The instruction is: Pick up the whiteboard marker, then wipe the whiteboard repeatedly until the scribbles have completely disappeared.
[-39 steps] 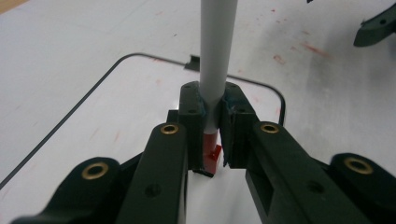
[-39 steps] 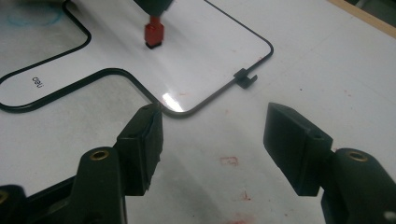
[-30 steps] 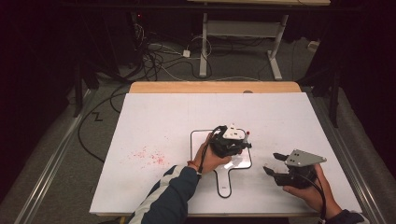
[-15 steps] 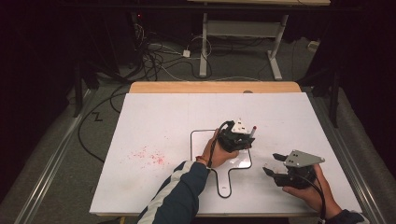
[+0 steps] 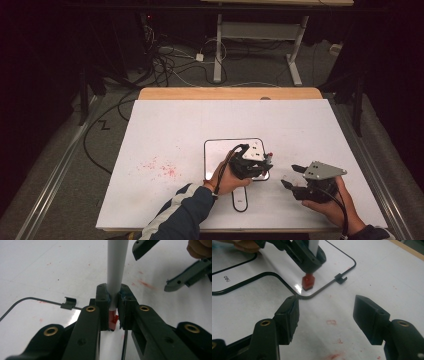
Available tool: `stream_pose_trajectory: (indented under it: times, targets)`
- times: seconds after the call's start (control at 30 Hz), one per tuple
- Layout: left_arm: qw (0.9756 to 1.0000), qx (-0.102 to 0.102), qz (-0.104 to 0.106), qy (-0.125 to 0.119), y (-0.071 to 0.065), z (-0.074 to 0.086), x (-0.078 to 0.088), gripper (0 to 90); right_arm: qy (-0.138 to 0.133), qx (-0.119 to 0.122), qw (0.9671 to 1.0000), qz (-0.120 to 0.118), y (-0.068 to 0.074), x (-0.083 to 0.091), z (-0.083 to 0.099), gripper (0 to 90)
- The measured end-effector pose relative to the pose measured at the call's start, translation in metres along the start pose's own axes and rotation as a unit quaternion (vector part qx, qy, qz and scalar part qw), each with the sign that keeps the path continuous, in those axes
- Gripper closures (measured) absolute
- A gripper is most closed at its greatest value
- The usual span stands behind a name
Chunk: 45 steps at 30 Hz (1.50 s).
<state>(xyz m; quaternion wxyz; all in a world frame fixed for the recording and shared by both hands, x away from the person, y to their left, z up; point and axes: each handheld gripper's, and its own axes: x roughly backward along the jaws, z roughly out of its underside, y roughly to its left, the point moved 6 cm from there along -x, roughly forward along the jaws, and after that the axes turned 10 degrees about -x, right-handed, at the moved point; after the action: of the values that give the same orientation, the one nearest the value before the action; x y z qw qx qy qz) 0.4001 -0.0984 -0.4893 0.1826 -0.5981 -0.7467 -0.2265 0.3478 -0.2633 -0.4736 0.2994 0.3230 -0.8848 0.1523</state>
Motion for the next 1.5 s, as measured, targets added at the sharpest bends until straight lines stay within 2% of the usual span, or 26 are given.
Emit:
stream_pose_trajectory:
  times: [0.23, 0.43, 0.53, 0.63, 0.67, 0.73, 0.83, 0.97, 1.0, 1.07, 1.3, 1.43, 1.5]
  targets:
    - [0.9999, -0.007, -0.011, 0.007, -0.001, 0.012, 0.018, 78.7, -0.002, 0.0, 1.0, 0.002, -0.001, 0.001, 0.0, 38.5]
    - [0.9998, 0.007, -0.021, 0.002, 0.0, 0.024, 0.034, 78.7, -0.003, 0.0, 1.0, 0.001, 0.0, 0.001, 0.0, 38.5]
    - [0.9996, 0.001, -0.028, 0.004, -0.002, 0.027, 0.039, 78.7, -0.003, -0.003, 1.0, 0.0, 0.0, 0.0, 0.0, 38.4]
    - [0.9995, 0.002, -0.031, -0.004, -0.004, 0.027, 0.045, 78.6, -0.006, -0.005, 1.0, 0.0, -0.001, -0.001, -0.001, 38.3]
    - [0.9994, 0.008, -0.031, -0.011, -0.005, 0.026, 0.048, 78.6, -0.008, -0.008, 0.9999, -0.001, -0.001, -0.001, -0.001, 38.3]
    - [0.9991, 0.002, -0.038, -0.017, -0.006, 0.024, 0.054, 78.6, -0.011, -0.011, 0.9999, 0.0, -0.001, 0.0, -0.002, 38.3]
    - [0.9989, 0.005, -0.039, -0.027, -0.007, 0.02, 0.062, 78.5, -0.019, -0.015, 0.9997, -0.002, -0.002, 0.0, -0.003, 38.3]
    - [0.9986, 0.015, -0.042, -0.029, -0.007, 0.02, 0.067, 78.5, -0.028, -0.019, 0.9994, -0.004, -0.001, -0.001, -0.006, 38.3]
    - [0.9987, 0.01, -0.045, -0.022, -0.008, 0.02, 0.067, 78.4, -0.029, -0.019, 0.9994, -0.004, -0.001, 0.0, -0.007, 38.3]
    - [0.9987, 0.007, -0.043, -0.026, -0.009, 0.018, 0.068, 78.4, -0.036, -0.019, 0.9992, -0.005, 0.0, 0.0, -0.008, 38.3]
    - [0.9991, 0.0, -0.038, -0.018, -0.014, 0.017, 0.067, 78.4, -0.062, -0.022, 0.9976, -0.019, 0.006, 0.006, -0.015, 38.9]
    - [0.9994, 0.004, -0.03, -0.017, -0.018, 0.017, 0.064, 78.3, -0.081, -0.029, 0.9955, -0.038, 0.012, 0.01, -0.024, 40.5]
    - [0.9994, 0.001, -0.03, -0.015, -0.019, 0.016, 0.064, 78.3, -0.092, -0.036, 0.9931, -0.063, 0.018, 0.012, -0.031, 41.2]
